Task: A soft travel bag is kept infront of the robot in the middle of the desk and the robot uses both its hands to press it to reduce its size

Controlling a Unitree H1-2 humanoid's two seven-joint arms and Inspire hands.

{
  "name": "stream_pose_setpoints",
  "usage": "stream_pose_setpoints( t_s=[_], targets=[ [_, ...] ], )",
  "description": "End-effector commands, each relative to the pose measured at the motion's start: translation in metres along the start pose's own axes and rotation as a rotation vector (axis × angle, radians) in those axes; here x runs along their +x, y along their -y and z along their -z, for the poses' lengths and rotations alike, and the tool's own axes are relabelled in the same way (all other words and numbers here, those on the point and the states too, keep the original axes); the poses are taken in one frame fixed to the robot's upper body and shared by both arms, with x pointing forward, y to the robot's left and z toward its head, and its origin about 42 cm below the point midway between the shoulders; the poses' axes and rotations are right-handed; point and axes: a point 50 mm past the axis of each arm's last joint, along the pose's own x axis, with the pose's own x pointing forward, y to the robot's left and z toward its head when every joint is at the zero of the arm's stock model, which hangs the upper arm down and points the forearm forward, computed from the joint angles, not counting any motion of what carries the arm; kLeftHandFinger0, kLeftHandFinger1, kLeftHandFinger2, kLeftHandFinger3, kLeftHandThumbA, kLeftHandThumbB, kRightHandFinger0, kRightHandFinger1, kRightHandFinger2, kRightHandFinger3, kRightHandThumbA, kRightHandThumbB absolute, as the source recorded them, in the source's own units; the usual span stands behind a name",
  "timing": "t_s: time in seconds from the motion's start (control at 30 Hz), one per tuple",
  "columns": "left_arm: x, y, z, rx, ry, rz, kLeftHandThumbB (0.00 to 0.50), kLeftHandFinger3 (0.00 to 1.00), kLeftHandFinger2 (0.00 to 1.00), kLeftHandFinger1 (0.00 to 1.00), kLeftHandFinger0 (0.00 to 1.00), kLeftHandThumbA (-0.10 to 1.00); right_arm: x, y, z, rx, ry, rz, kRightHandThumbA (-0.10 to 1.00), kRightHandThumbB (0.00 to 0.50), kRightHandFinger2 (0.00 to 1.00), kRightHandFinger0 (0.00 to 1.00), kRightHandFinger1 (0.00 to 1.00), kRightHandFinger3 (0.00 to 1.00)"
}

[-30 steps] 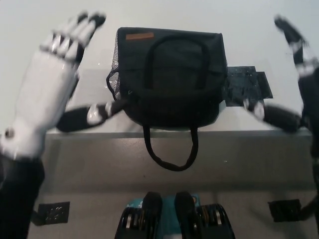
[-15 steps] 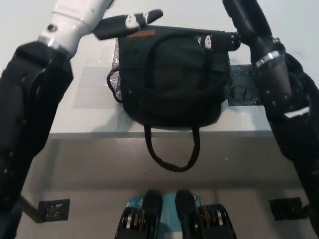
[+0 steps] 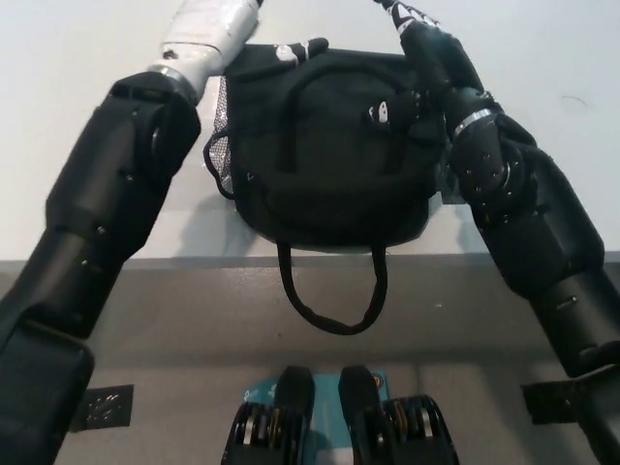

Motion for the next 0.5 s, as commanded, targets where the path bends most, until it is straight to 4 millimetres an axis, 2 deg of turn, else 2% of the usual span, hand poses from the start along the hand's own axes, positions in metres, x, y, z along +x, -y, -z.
stream_pose_setpoints(
  t_s=[0.0, 0.03, 0.1, 0.2, 0.3, 0.37, 0.47],
  targets=[
    [0.022, -0.037, -0.016, 0.03, 0.017, -0.13, 0.326, 1.0, 1.0, 1.0, 1.0, 1.0, 0.019, 0.027, -0.027, 0.047, 0.09, 0.107, 1.0, 0.089, 1.0, 1.0, 1.0, 1.0],
    [0.023, -0.035, -0.016, 0.028, 0.014, -0.128, 0.325, 1.0, 1.0, 1.0, 1.0, 1.0, 0.019, 0.025, -0.026, 0.064, 0.09, 0.104, 1.0, 0.088, 1.0, 1.0, 1.0, 1.0],
    [0.027, -0.03, -0.018, 0.018, 0.006, -0.122, 0.329, 1.0, 1.0, 1.0, 1.0, 1.0, 0.02, 0.023, -0.022, 0.156, 0.06, 0.101, 1.0, 0.124, 1.0, 1.0, 1.0, 1.0],
    [0.031, -0.027, -0.021, 0.026, 0.0, -0.113, 0.319, 1.0, 1.0, 1.0, 1.0, 1.0, 0.022, 0.022, -0.019, 0.218, 0.021, 0.078, 1.0, 0.126, 1.0, 1.0, 1.0, 1.0],
    [0.033, -0.021, -0.023, 0.01, -0.015, -0.108, 0.311, 1.0, 1.0, 1.0, 1.0, 1.0, 0.024, 0.02, -0.02, 0.227, -0.004, 0.057, 1.0, 0.11, 1.0, 1.0, 1.0, 1.0],
    [0.033, -0.017, -0.022, 0.002, -0.022, -0.102, 0.303, 1.0, 1.0, 1.0, 1.0, 1.0, 0.025, 0.017, -0.018, 0.232, -0.008, 0.054, 1.0, 0.058, 1.0, 1.0, 1.0, 1.0],
    [0.03, -0.001, -0.018, -0.01, -0.048, -0.057, 0.302, 1.0, 1.0, 1.0, 1.0, 1.0, 0.024, 0.003, -0.006, 0.258, -0.046, 0.021, 1.0, 0.103, 1.0, 1.0, 1.0, 1.0]
  ],
)
